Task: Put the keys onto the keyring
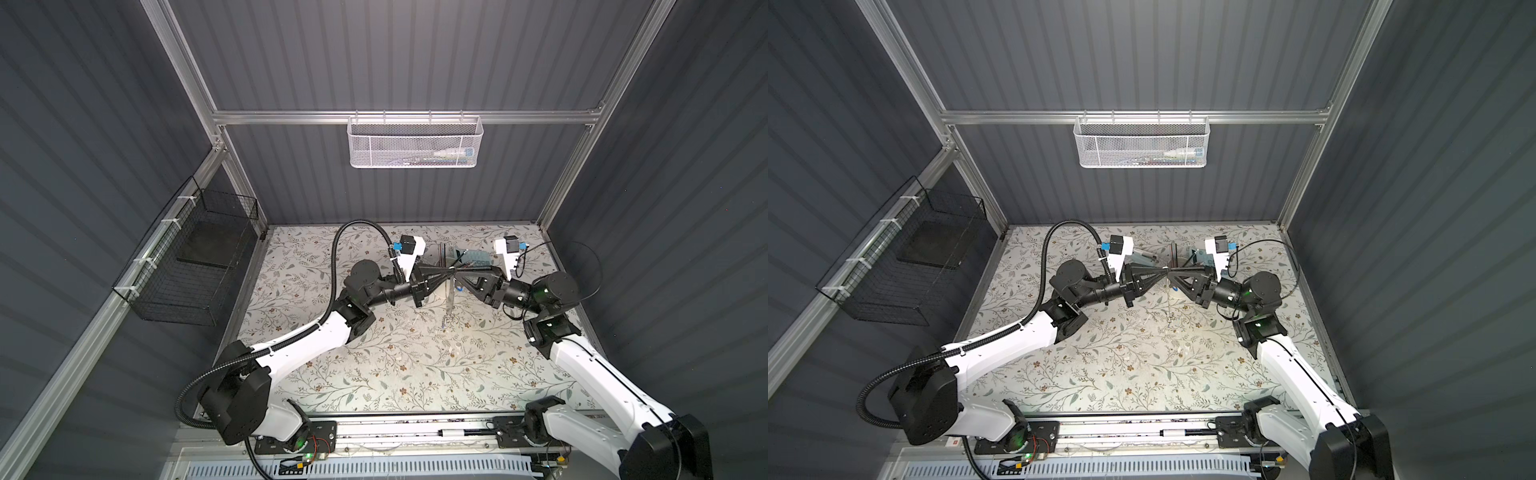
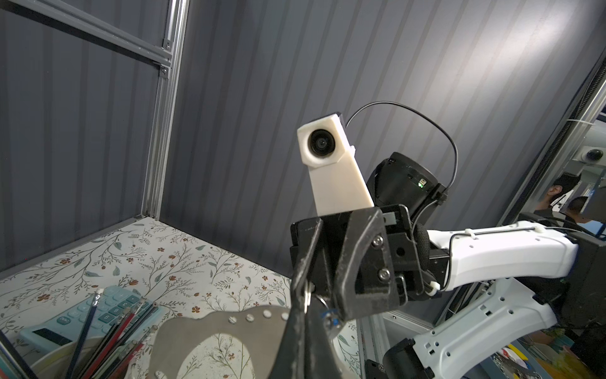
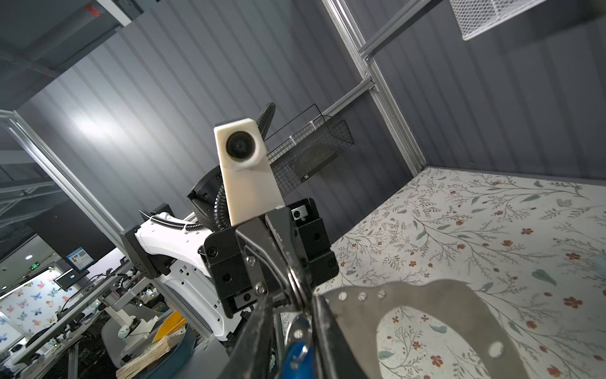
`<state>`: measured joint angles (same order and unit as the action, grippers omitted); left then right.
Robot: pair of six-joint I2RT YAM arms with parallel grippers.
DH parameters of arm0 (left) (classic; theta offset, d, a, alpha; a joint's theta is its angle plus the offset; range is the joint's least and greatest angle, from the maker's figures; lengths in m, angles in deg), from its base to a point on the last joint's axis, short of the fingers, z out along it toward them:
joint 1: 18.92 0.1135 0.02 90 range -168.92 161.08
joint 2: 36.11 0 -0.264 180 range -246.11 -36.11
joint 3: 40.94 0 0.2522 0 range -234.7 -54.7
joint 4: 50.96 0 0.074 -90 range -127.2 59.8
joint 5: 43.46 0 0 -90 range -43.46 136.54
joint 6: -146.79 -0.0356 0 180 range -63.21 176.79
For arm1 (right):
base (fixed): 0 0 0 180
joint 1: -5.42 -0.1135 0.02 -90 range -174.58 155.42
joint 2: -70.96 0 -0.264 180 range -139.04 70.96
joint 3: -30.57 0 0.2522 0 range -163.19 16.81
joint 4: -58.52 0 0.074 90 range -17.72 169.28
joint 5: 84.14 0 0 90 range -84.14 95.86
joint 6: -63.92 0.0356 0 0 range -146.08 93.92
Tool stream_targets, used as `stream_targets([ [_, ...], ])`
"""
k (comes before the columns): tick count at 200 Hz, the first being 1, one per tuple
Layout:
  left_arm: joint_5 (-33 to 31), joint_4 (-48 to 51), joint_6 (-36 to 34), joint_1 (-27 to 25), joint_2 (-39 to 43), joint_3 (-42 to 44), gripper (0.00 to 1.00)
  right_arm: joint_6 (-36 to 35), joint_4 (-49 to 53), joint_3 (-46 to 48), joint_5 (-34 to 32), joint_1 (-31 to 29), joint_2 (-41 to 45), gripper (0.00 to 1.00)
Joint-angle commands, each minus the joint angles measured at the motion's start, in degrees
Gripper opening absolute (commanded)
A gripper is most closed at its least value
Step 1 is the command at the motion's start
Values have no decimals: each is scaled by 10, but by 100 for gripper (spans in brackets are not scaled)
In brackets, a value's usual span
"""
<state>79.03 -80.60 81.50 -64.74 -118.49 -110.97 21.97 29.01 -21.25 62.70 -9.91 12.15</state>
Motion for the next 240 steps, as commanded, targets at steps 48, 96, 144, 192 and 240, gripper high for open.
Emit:
stream_targets([
  [48, 13, 2, -12, -2, 3, -21, 0, -3, -17, -10, 10, -9, -2, 3],
  [96, 16, 17, -4, -2, -1, -25, 0, -9, -18, -12, 5, -9, -8, 0],
  [144, 40, 135, -27, 15, 22, -47, 19, -73, 24, -19, 6, -5, -4, 0],
  [192, 72, 379, -138, 51, 67, -90, 55, -156, 83, -42, 28, 0, -11, 0],
  [240, 57, 545, -226, 75, 83, -132, 56, -166, 66, -30, 35, 0, -16, 0],
])
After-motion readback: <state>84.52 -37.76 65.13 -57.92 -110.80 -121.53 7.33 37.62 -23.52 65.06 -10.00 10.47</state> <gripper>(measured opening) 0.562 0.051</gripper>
